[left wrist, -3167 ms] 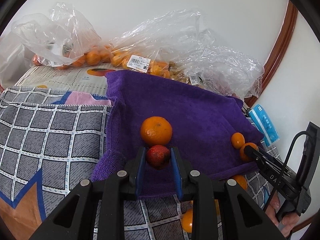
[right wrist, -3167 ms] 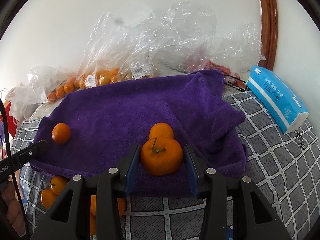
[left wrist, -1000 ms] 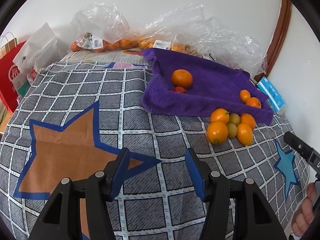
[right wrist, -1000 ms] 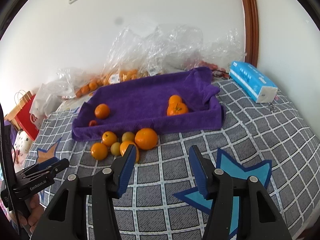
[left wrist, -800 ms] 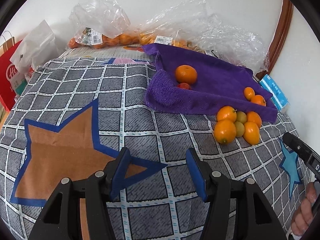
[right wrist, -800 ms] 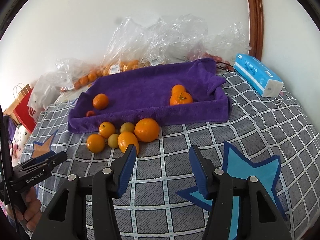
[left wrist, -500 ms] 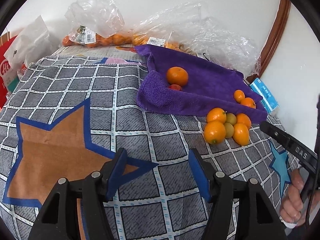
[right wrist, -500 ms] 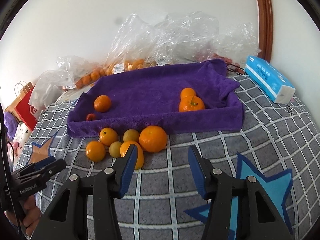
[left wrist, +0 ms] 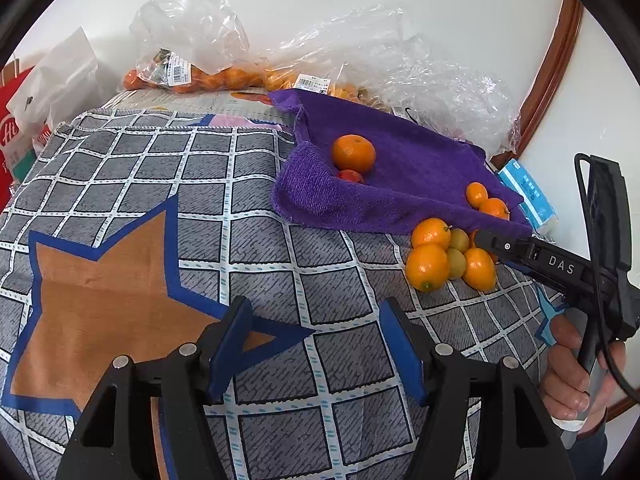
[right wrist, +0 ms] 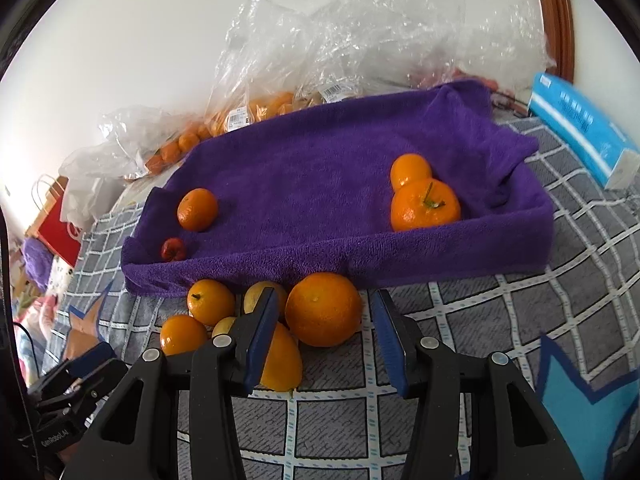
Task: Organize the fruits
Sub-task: 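Grasp a large loose orange on the bedspread with the right gripper, then grasp another large orange with the left gripper while the right gripper holds its orange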
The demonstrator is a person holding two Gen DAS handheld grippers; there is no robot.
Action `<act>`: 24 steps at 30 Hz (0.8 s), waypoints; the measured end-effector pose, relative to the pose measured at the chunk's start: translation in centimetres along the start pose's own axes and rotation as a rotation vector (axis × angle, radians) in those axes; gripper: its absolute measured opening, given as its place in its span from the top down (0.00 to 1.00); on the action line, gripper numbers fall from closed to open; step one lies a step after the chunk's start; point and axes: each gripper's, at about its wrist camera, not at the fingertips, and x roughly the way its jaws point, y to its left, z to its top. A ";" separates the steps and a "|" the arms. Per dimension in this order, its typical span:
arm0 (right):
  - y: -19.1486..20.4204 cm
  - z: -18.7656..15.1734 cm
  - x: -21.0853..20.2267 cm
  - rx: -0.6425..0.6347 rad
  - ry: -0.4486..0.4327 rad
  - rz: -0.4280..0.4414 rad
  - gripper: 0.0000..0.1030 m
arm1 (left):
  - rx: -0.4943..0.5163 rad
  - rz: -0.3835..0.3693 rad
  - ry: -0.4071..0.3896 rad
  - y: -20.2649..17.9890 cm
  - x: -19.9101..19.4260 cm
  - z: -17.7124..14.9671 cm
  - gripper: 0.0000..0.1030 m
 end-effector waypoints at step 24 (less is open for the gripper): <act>-4.7 -3.6 -4.4 -0.033 -0.040 -0.157 0.58 | -0.006 -0.006 -0.001 0.1 0.1 0.1 0.36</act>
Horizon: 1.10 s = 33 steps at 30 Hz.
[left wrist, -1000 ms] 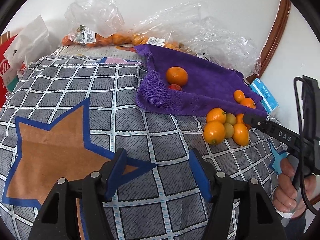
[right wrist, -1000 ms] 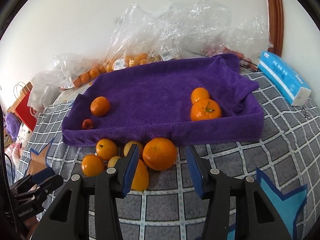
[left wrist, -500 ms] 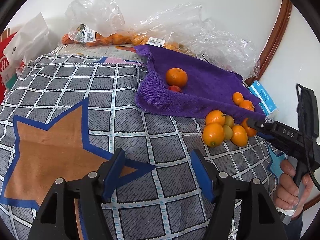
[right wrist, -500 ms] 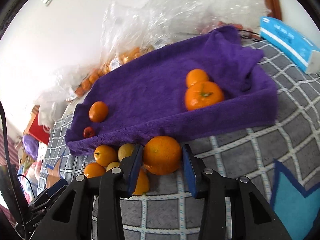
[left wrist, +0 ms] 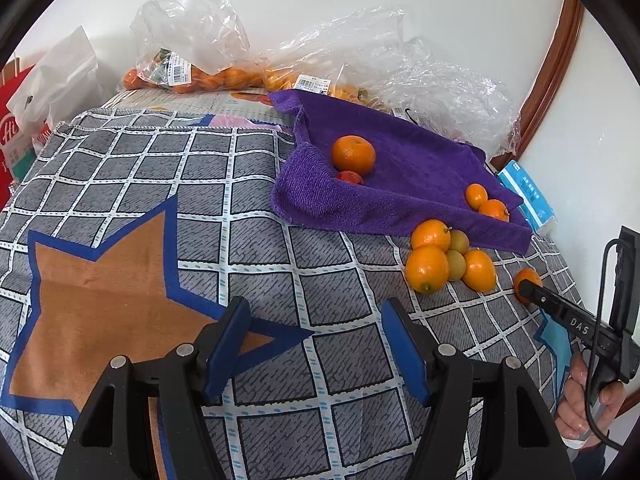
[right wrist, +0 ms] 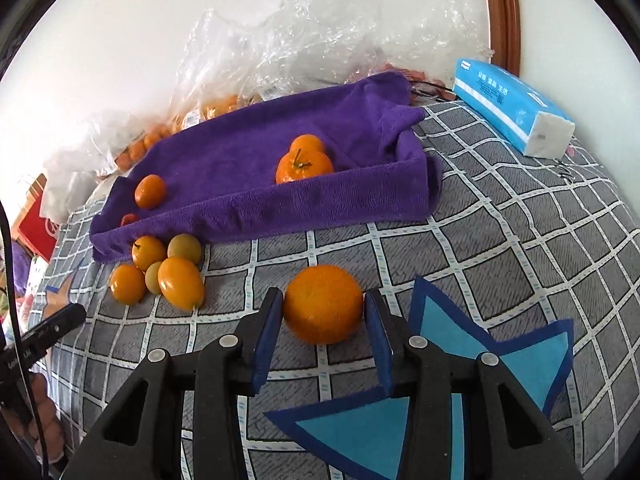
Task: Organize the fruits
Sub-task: 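Grasp another large orange with the left gripper while the right gripper holds its orange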
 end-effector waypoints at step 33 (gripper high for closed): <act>-2.4 -0.3 -2.1 0.012 -0.114 0.056 0.61 | 0.077 0.018 0.023 -6.8 2.1 1.7 0.69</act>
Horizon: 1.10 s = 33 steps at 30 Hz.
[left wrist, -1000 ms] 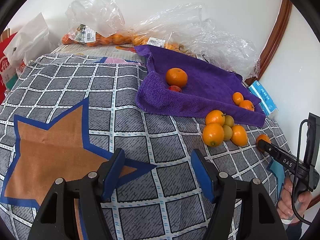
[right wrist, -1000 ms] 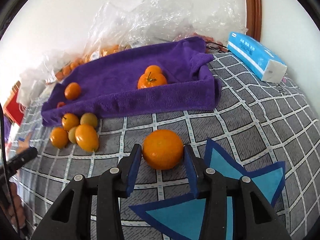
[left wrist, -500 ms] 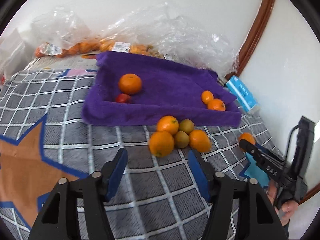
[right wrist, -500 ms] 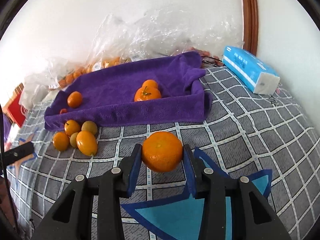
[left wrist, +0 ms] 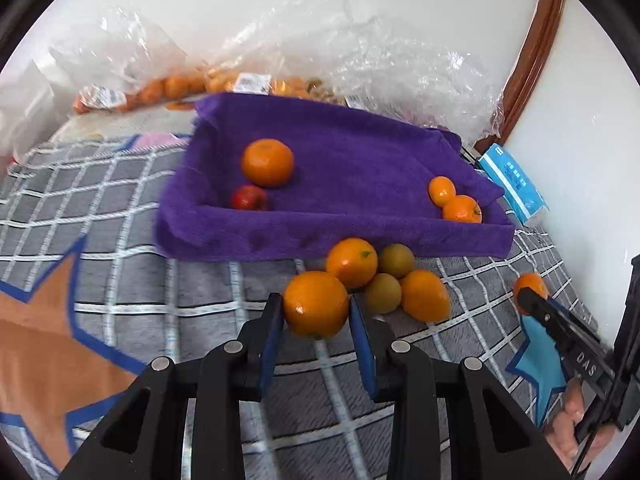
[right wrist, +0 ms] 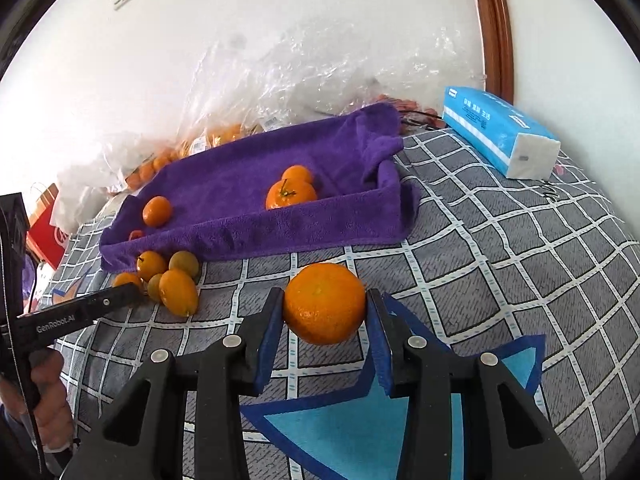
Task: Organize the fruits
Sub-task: 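Grasp another large orange with the left gripper while the right gripper holds its orange, then lift both held oranges and carry them toward the purple towel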
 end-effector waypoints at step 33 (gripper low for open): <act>0.4 -0.2 -0.3 -0.020 -0.015 -0.030 0.61 | -0.087 -0.048 -0.120 4.4 -2.4 -1.6 0.69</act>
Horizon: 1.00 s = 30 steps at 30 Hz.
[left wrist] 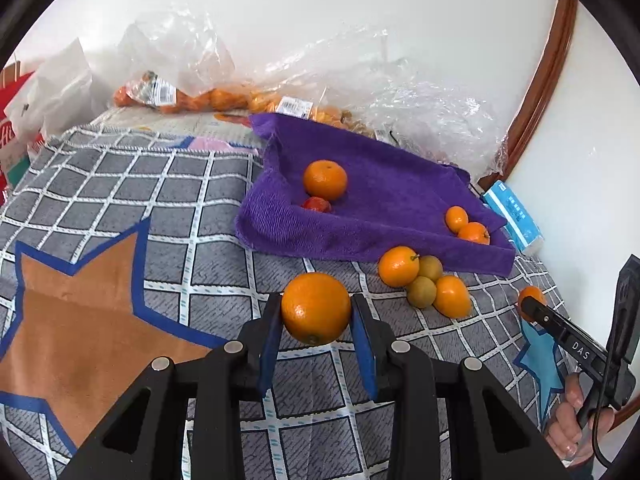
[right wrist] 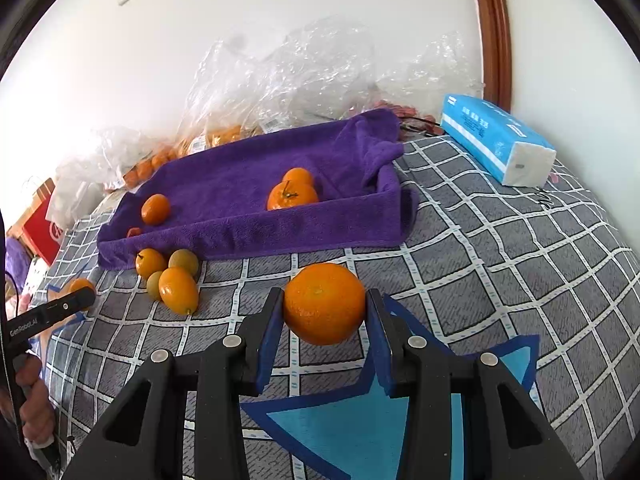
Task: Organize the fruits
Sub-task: 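Lift both held oranges and carry them toward the purple towel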
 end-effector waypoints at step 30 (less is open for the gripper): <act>4.5 0.8 -4.1 -0.020 -0.046 -0.023 0.61 | -0.124 -0.017 -0.052 1.9 -2.3 0.9 0.69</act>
